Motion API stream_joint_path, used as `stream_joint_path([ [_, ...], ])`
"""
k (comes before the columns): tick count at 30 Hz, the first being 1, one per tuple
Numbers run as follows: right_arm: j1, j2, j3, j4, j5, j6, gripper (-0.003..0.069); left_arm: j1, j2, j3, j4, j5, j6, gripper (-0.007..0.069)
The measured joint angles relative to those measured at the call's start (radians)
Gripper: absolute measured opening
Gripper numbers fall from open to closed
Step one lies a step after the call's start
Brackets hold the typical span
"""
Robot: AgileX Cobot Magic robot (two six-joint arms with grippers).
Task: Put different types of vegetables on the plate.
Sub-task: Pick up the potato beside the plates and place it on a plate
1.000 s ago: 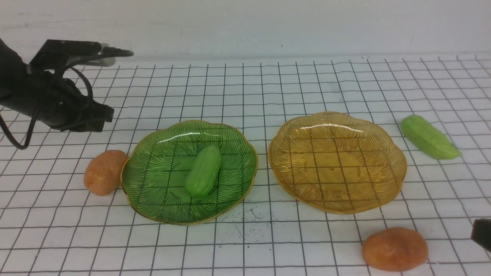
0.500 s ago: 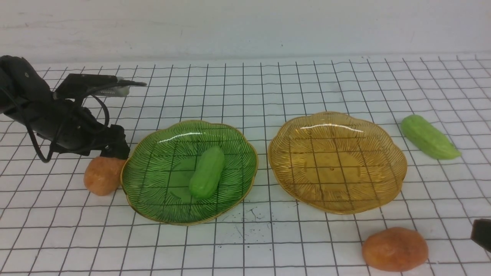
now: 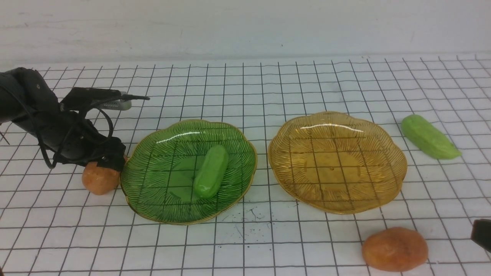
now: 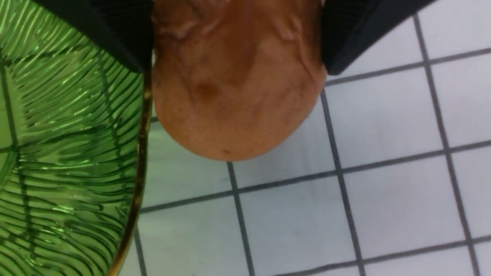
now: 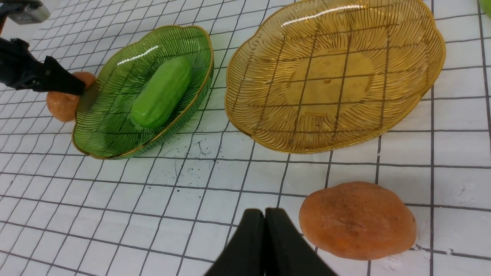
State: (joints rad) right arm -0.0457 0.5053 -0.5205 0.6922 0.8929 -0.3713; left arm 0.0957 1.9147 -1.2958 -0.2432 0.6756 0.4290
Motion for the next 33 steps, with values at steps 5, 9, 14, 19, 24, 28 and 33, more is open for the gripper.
stream_joint_path([
  [5, 0.0, 0.0, 0.0, 0.0, 0.002, -0.001, -0.0015, 0.0, 0.001, -0.001, 0.005, 0.009, 0.0, 0.0484],
  [9, 0.0, 0.0, 0.0, 0.0, 0.002, -0.001, -0.0015, 0.0, -0.002, -0.002, 0.02, 0.028, 0.001, 0.0484],
  [14, 0.0, 0.0, 0.0, 0.0, 0.002, -0.001, -0.0015, 0.0, -0.05, -0.002, 0.049, 0.033, 0.001, 0.0484],
  [19, 0.0, 0.005, 0.0, -0.004, 0.001, 0.016, -0.0015, -0.036, -0.177, -0.002, -0.132, 0.034, -0.006, 0.0484],
  [24, 0.0, 0.1, -0.101, -0.081, 0.061, 0.127, -0.0015, -0.209, -0.253, -0.002, -0.41, 0.047, 0.138, 0.0484],
  [28, 0.0, 0.223, -0.224, -0.207, 0.206, 0.211, -0.0015, -0.39, -0.251, -0.015, -0.547, 0.056, 0.242, 0.0484],
  [33, 0.0, 0.325, -0.304, -0.258, 0.336, 0.279, -0.0015, -0.587, -0.185, -0.111, -0.553, -0.006, 0.265, 0.0484],
])
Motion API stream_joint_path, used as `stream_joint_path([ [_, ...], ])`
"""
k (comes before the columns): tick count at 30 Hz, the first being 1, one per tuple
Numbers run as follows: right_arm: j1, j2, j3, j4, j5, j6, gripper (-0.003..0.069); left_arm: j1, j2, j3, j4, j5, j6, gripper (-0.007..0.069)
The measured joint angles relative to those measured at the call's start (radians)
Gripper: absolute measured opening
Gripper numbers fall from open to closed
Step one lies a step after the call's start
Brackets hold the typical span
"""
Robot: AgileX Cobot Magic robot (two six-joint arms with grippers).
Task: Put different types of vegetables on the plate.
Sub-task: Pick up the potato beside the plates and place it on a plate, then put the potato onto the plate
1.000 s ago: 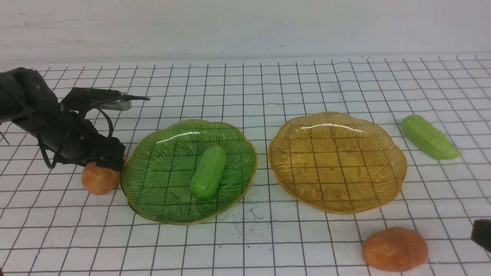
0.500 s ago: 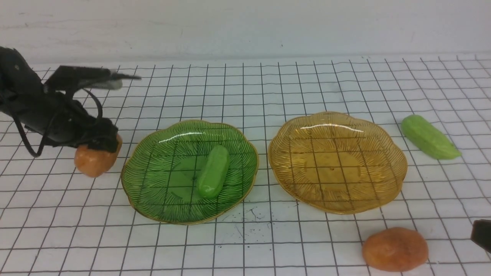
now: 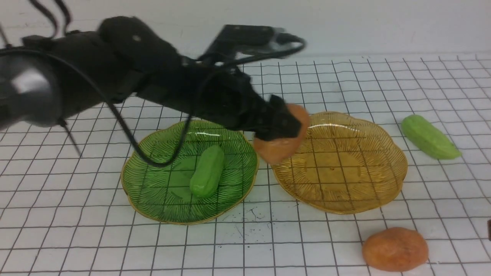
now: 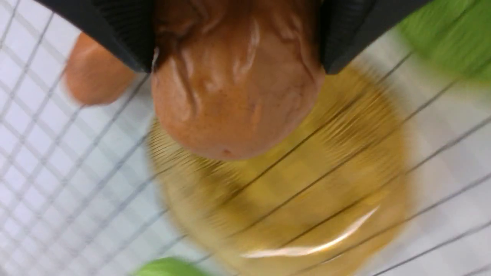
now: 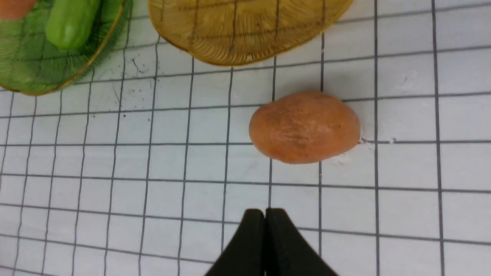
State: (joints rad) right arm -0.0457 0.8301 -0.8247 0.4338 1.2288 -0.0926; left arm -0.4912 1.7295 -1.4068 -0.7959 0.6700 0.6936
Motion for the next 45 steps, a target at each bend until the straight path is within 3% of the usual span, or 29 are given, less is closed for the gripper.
stream_joint_path([
  [6, 0.0, -0.028, -0.008, 0.051, 0.018, -0.015, -0.0015, -0.123, 0.19, -0.198, 0.116, -0.071, -0.06, 0.0484],
  [11, 0.0, -0.09, -0.011, 0.051, 0.026, -0.016, -0.0015, -0.129, 0.341, -0.297, 0.194, -0.072, -0.185, 0.0488],
  [14, 0.0, -0.105, -0.013, 0.051, 0.031, -0.017, -0.0015, -0.129, 0.408, -0.334, 0.214, -0.072, -0.236, 0.0556],
  [17, 0.0, -0.105, -0.013, 0.051, 0.031, -0.019, -0.0015, -0.129, 0.426, -0.341, 0.222, -0.067, -0.247, 0.0608],
  [23, 0.0, -0.105, -0.013, 0.051, 0.031, -0.032, -0.0015, -0.119, 0.415, -0.346, 0.228, -0.038, -0.249, 0.0603],
  [29, 0.0, -0.104, -0.015, 0.035, 0.031, -0.061, -0.0011, -0.09, 0.357, -0.357, 0.25, 0.085, -0.256, 0.0467],
  [31, 0.0, -0.095, -0.049, 0.021, 0.037, -0.063, 0.0003, -0.069, 0.31, -0.362, 0.272, 0.172, -0.256, 0.0346],
  [33, 0.001, -0.078, -0.091, 0.02, 0.037, -0.065, 0.0035, -0.032, 0.24, -0.363, 0.305, 0.278, -0.256, 0.0166],
  [35, 0.001, -0.059, -0.123, 0.013, 0.037, -0.072, 0.0071, -0.008, 0.201, -0.365, 0.325, 0.357, -0.256, 0.0055],
  [40, 0.001, 0.015, -0.157, -0.03, 0.037, -0.126, 0.0201, 0.041, 0.114, -0.366, 0.337, 0.486, -0.258, -0.0002],
  [45, 0.001, 0.153, -0.157, -0.071, 0.025, -0.185, 0.0411, 0.044, 0.044, -0.364, 0.286, 0.558, -0.255, -0.0008],
])
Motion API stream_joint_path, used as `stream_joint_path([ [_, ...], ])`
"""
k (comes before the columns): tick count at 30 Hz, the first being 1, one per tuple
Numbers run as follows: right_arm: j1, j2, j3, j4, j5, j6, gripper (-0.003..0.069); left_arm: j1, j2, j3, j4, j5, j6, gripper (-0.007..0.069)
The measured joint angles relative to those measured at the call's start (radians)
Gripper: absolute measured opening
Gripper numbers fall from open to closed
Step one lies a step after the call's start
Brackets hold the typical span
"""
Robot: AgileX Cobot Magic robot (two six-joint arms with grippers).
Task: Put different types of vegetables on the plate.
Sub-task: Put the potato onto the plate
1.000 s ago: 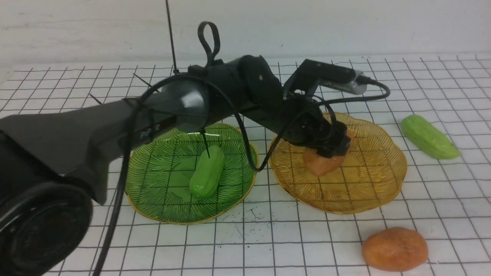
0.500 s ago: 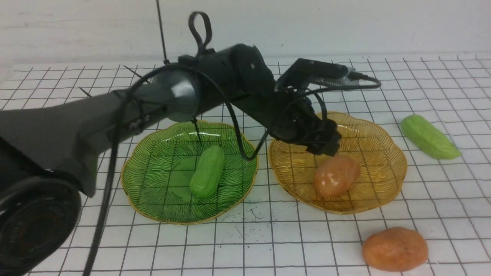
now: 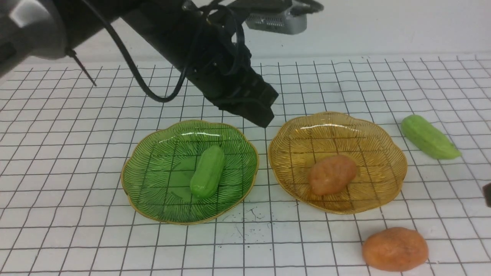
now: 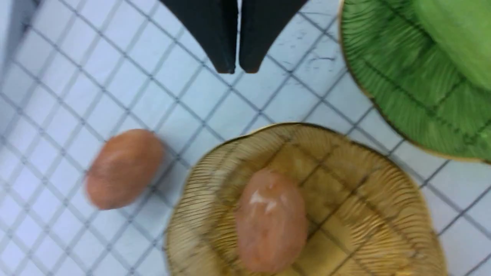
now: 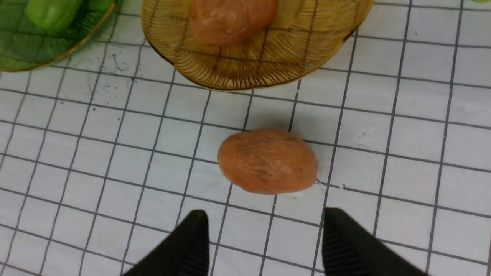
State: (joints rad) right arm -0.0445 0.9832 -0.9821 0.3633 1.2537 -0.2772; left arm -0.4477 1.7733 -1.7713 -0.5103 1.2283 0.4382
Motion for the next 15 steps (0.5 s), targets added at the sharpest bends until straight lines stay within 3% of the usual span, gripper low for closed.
stream_joint_path([
  [1, 0.0, 0.042, 0.0, 0.013, -0.007, 0.0, 0.0469, -0.004, -0.026, 0.009, -0.03, 0.001, 0.01, -0.0008],
  [2, 0.0, 0.049, 0.0, 0.015, -0.008, 0.0, 0.0477, -0.004, -0.034, 0.011, -0.038, 0.001, 0.012, -0.0008],
  [3, 0.0, 0.099, 0.0, 0.039, -0.009, 0.01, 0.0547, -0.008, -0.066, 0.034, -0.065, 0.001, 0.029, -0.0008],
  [7, 0.0, 0.199, 0.0, 0.057, -0.01, 0.065, 0.0647, -0.013, -0.161, 0.115, -0.09, 0.004, 0.044, -0.0008],
  [15, 0.0, 0.328, 0.0, 0.062, -0.034, 0.193, 0.0689, -0.013, -0.326, 0.337, -0.022, -0.001, 0.047, -0.0008],
])
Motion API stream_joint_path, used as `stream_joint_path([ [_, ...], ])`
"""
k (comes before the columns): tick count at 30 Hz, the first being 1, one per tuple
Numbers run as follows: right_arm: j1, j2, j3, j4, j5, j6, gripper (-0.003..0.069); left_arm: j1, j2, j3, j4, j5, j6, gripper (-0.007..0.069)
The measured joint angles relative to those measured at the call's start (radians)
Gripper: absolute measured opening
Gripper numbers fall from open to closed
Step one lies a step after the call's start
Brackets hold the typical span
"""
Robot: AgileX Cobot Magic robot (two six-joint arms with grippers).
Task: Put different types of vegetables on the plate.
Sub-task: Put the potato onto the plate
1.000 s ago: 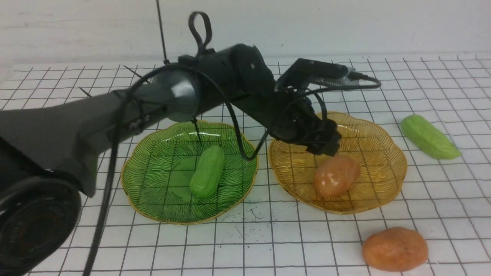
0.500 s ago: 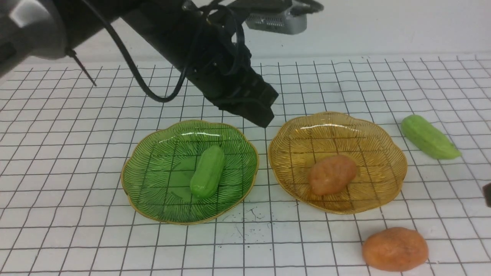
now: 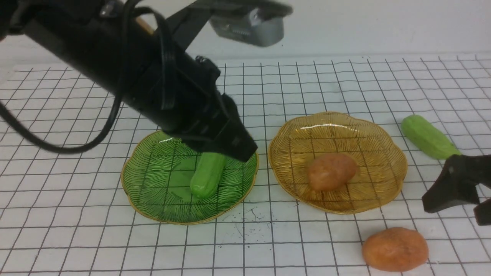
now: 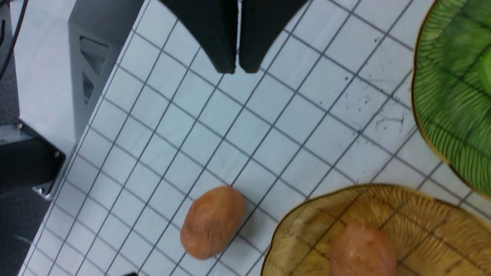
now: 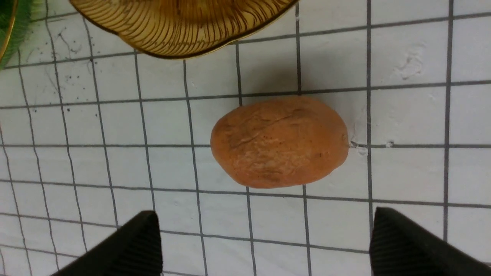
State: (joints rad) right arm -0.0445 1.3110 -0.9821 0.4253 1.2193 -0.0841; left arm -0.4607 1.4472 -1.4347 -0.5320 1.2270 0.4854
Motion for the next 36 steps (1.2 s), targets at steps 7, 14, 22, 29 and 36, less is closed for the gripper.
stream_joint_path([
  [7, 0.001, 0.04, 0.0, -0.001, -0.032, 0.257, 0.0689, 0.0, -0.043, 0.105, 0.015, -0.043, 0.0, -0.0008],
  [14, 0.001, 0.113, 0.0, -0.037, -0.056, 0.487, 0.0685, 0.0, -0.043, 0.117, -0.021, -0.062, -0.006, -0.0008],
  [22, 0.001, 0.212, 0.0, -0.029, -0.056, 0.669, 0.0676, 0.0, -0.05, 0.117, -0.065, -0.06, 0.023, -0.0008],
  [29, 0.029, 0.282, -0.002, -0.012, -0.12, 0.679, 0.0669, 0.0, -0.05, 0.117, -0.068, -0.074, 0.058, -0.0008],
  [36, 0.108, 0.365, -0.005, -0.028, -0.176, 0.704, 0.0663, 0.0, -0.05, 0.117, -0.045, -0.086, 0.08, -0.0008],
])
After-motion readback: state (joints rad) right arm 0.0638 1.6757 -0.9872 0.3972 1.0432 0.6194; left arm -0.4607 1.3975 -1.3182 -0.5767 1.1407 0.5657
